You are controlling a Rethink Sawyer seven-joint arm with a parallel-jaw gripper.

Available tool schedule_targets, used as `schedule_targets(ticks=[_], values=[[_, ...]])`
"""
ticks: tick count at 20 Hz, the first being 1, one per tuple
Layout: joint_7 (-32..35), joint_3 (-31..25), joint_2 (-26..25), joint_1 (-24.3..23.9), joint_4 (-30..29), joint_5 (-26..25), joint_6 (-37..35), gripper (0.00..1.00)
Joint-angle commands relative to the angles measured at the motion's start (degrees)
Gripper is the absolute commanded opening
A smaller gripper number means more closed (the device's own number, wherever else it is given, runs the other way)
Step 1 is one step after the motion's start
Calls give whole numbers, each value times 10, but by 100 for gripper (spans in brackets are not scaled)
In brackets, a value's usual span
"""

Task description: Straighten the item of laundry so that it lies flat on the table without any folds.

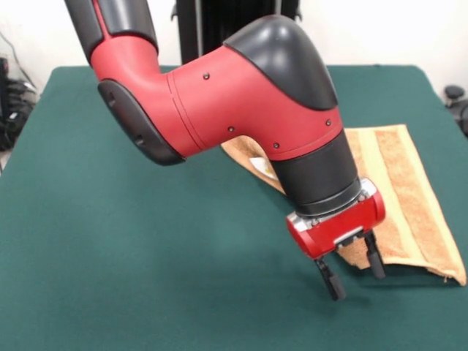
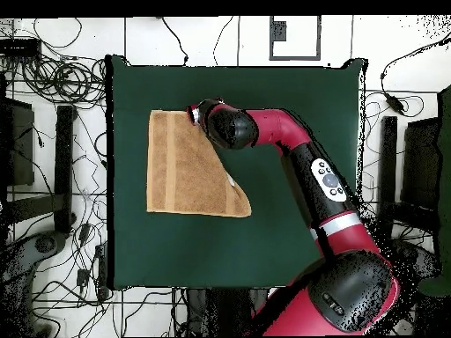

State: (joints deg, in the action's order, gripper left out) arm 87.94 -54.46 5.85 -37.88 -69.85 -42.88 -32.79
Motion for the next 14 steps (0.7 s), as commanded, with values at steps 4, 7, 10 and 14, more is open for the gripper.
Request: schedule_targets(ticks=[4, 7, 10, 14], values=[[-46, 46, -37, 12, 3, 30, -55, 100], [-53, 48, -30, 10, -3, 53, -93, 100], [-47, 57, -19, 15, -9, 73, -120, 100], [-34, 67, 2, 22, -19, 82, -128, 100]])
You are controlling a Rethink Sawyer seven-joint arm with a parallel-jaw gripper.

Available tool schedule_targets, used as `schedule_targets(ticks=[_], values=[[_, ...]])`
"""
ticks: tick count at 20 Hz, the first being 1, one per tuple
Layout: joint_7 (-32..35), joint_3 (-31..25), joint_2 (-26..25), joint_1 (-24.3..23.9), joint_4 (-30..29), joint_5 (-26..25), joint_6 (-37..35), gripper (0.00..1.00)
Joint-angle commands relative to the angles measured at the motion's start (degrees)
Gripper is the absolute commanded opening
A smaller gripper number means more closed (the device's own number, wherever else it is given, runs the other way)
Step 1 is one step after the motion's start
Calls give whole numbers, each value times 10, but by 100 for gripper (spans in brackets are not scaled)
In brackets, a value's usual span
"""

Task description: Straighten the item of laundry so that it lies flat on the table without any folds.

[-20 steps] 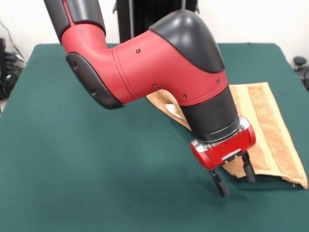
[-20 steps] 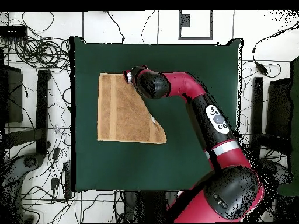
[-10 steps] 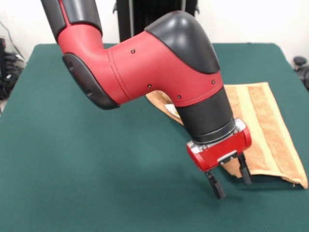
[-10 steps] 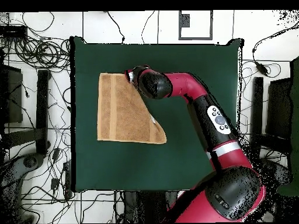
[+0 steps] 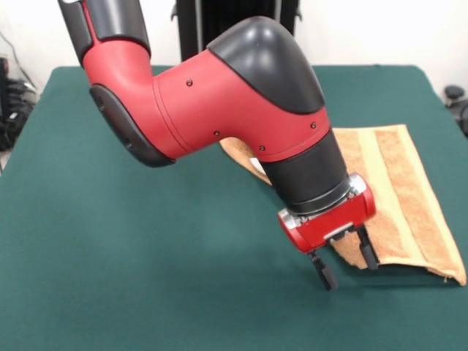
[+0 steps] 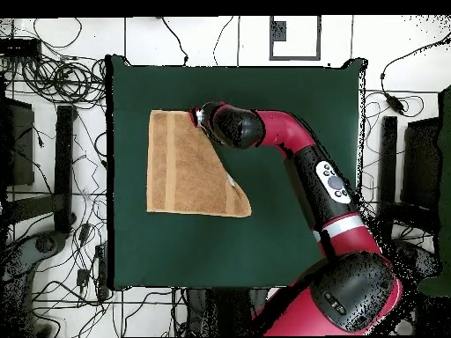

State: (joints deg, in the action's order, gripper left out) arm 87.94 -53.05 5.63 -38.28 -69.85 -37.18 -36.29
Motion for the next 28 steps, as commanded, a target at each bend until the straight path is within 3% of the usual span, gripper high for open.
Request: schedule_targets(ticks=[1, 6, 16, 21, 28], values=[[-27, 53, 13, 27, -27, 30, -99, 100], [-19, 49, 38, 24, -49, 61, -141, 100], [-30, 55, 57, 32, -37, 95, -200, 100], [-35, 59, 34, 41, -15, 101, -206, 100], [-36, 60, -4, 37, -16, 95, -162, 100]])
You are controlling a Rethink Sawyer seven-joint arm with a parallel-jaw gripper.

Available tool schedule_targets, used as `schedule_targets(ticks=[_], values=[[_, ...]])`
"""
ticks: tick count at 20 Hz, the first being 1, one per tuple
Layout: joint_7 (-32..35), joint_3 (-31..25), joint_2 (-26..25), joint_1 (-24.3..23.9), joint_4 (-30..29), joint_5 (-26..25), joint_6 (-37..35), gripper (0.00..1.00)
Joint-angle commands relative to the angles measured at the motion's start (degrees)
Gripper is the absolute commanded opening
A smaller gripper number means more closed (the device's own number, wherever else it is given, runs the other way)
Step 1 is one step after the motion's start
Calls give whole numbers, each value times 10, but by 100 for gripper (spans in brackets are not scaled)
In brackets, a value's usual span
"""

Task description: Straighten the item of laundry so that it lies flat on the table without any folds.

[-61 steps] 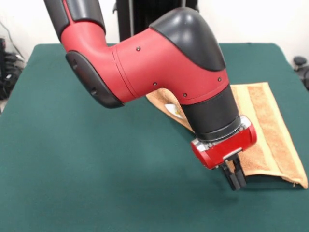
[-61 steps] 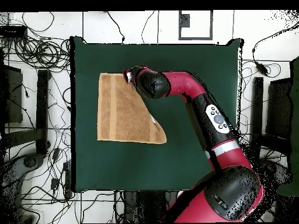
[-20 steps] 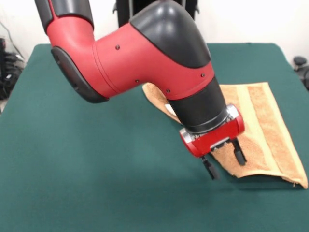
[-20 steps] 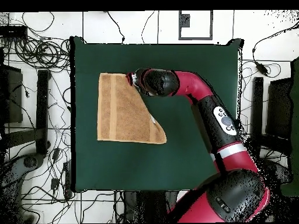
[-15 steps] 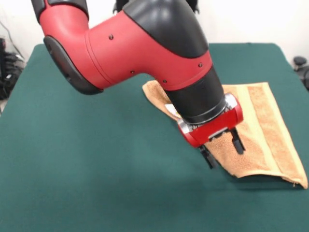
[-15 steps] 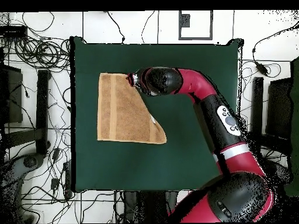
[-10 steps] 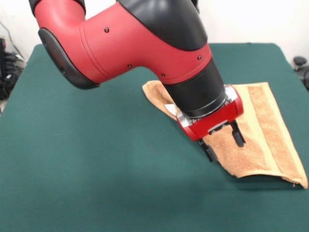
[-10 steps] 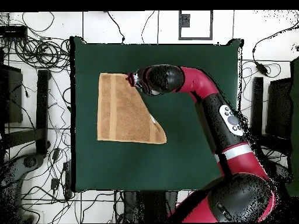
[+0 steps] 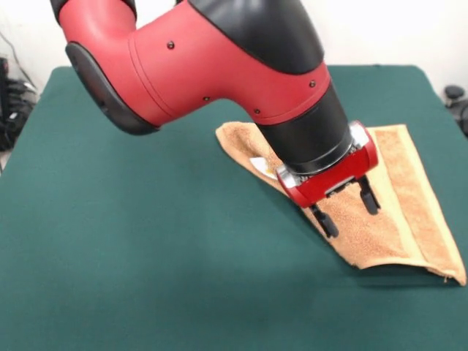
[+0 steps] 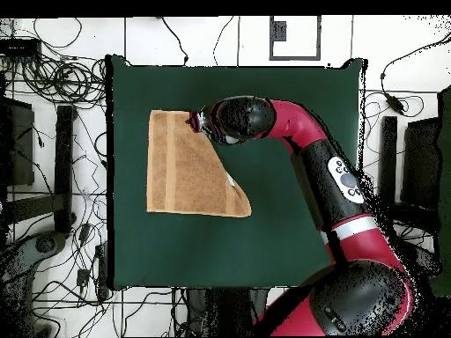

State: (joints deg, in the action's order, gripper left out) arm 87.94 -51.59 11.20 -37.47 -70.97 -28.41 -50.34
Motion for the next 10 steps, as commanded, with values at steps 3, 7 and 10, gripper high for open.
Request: schedule_targets(ticks=[3, 7, 10], values=[[-39, 44, -64, 30, -3, 9, -25, 100], [-34, 44, -67, 30, -4, 9, -22, 100], [-23, 46, -66, 30, -11, 7, -16, 100]])
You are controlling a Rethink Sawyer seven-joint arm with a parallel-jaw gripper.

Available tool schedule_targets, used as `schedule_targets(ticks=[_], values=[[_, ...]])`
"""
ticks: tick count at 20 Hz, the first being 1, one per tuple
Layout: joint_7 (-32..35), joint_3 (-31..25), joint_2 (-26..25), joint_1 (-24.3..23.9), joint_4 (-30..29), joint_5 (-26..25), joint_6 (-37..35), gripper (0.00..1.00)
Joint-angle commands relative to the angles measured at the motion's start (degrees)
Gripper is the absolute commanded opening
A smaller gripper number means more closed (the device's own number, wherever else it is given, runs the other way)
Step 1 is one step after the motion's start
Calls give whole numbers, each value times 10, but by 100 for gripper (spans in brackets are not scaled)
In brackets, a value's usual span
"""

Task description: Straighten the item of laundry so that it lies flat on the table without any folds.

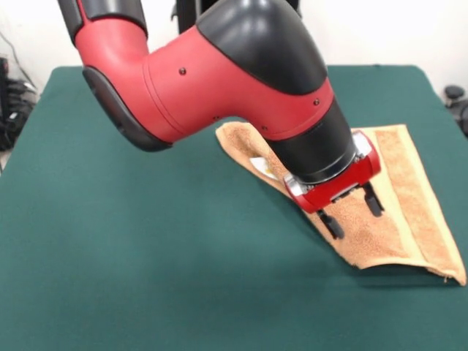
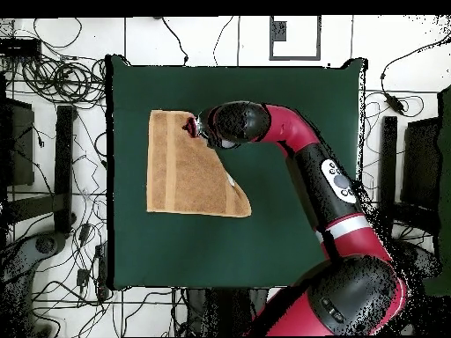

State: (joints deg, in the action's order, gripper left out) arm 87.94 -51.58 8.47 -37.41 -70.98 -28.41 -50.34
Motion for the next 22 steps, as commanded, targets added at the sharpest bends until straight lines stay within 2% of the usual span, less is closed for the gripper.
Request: schedule_targets(ticks=[1, 15, 18, 22], values=[[-16, 49, -36, 30, -15, 5, -12, 100], [56, 92, -8, 40, -63, -30, 86, 100], [48, 97, -13, 44, -57, -28, 96, 100], [9, 102, 3, 36, -52, -21, 63, 100]])
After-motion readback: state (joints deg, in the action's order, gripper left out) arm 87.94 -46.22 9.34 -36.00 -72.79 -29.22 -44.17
